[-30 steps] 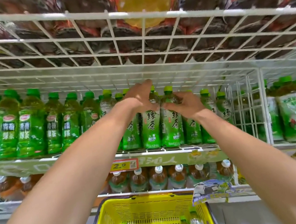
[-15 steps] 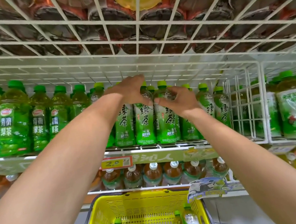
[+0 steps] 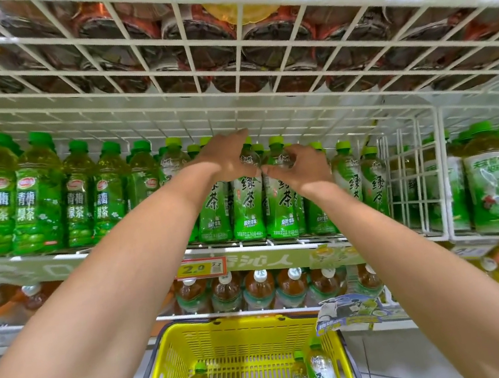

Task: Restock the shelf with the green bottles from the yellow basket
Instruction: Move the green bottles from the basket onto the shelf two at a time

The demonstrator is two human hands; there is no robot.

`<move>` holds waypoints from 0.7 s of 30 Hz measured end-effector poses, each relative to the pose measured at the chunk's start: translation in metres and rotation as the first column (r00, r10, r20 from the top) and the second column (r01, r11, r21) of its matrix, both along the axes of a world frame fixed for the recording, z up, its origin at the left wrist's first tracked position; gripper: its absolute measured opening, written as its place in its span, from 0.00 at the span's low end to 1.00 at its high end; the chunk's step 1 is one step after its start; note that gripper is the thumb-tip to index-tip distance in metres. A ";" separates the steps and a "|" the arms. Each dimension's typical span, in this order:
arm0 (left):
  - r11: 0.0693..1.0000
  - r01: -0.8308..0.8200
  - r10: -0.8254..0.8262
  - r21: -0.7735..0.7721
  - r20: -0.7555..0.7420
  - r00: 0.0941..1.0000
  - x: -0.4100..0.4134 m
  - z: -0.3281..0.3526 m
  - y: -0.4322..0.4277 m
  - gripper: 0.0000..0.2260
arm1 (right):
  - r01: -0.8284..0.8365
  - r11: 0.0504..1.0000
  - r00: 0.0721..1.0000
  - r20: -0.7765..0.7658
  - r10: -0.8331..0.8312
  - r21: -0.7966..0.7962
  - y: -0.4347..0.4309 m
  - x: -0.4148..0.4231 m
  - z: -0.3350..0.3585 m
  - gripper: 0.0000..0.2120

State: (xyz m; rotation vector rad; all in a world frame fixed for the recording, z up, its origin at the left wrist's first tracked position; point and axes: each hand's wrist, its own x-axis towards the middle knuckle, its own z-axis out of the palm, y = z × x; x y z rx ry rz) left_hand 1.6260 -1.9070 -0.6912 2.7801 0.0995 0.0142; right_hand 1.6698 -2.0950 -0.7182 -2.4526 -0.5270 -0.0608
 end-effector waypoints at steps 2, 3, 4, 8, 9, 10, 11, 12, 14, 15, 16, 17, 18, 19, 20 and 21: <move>1.000 -0.002 0.001 0.024 0.042 0.999 -0.007 0.001 -0.004 0.44 | -0.009 0.999 1.000 -0.012 0.009 -0.050 0.001 0.000 0.003 0.37; 0.999 -0.003 0.000 0.041 0.076 0.997 -0.012 0.002 -0.005 0.42 | -0.016 0.997 1.000 -0.015 0.015 -0.082 0.001 0.000 0.005 0.39; 0.999 -0.010 0.004 0.052 0.107 0.994 -0.017 0.003 -0.006 0.40 | -0.019 0.993 1.000 -0.025 0.016 -0.115 0.000 -0.001 0.008 0.41; 0.997 0.007 -0.021 0.081 0.167 0.986 -0.049 0.012 -0.006 0.33 | -0.047 0.980 0.999 -0.002 0.048 -0.195 -0.003 -0.016 0.024 0.42; 0.995 0.022 -0.038 0.101 0.162 0.986 -0.058 0.014 -0.006 0.30 | -0.052 0.974 0.998 0.021 0.059 -0.222 -0.004 -0.021 0.028 0.41; 0.991 0.030 -0.048 0.128 0.141 0.989 -0.067 0.016 -0.006 0.28 | -0.065 0.966 0.996 0.040 0.078 -0.252 -0.006 -0.028 0.032 0.41; 0.988 0.033 -0.050 0.152 0.108 0.993 -0.076 0.017 -0.007 0.26 | -0.088 0.956 0.994 0.042 0.104 -0.279 -0.008 -0.036 0.036 0.40; 0.984 0.024 -0.036 0.176 0.066 0.997 -0.086 0.018 -0.009 0.25 | -0.113 0.944 0.991 0.028 0.128 -0.310 -0.010 -0.046 0.039 0.39; 0.966 0.002 -0.009 0.257 0.026 1.000 -0.106 0.021 -0.015 0.27 | -0.156 0.908 0.985 0.003 0.171 -0.390 -0.014 -0.066 0.045 0.37; 0.953 -0.001 -0.004 0.303 0.015 1.000 -0.117 0.021 -0.018 0.28 | -0.169 0.889 0.980 0.024 0.198 -0.426 -0.016 -0.076 0.047 0.36; 0.941 -0.006 0.004 0.340 0.009 1.000 -0.128 0.023 -0.022 0.29 | -0.174 0.871 0.972 0.060 0.226 -0.459 -0.018 -0.087 0.048 0.35; 0.929 -0.007 0.004 0.369 0.011 1.000 -0.139 0.022 -0.024 0.29 | -0.178 0.858 0.961 0.101 0.257 -0.482 -0.021 -0.098 0.049 0.35; 0.919 -0.008 0.004 0.394 0.012 1.000 -0.150 0.022 -0.027 0.30 | -0.187 0.852 0.950 0.130 0.283 -0.488 -0.025 -0.111 0.049 0.34; 0.911 -0.006 -0.001 0.412 0.017 1.000 -0.162 0.020 -0.031 0.30 | -0.202 0.851 0.939 0.151 0.309 -0.484 -0.029 -0.121 0.047 0.33; 0.906 -0.007 0.000 0.422 0.017 1.000 -0.173 0.017 -0.034 0.30 | -0.215 0.847 0.928 0.168 0.331 -0.486 -0.034 -0.133 0.045 0.33; 0.905 -0.008 0.001 0.425 0.016 1.000 -0.183 0.013 -0.037 0.30 | -0.219 0.841 0.922 0.178 0.345 -0.494 -0.039 -0.144 0.041 0.33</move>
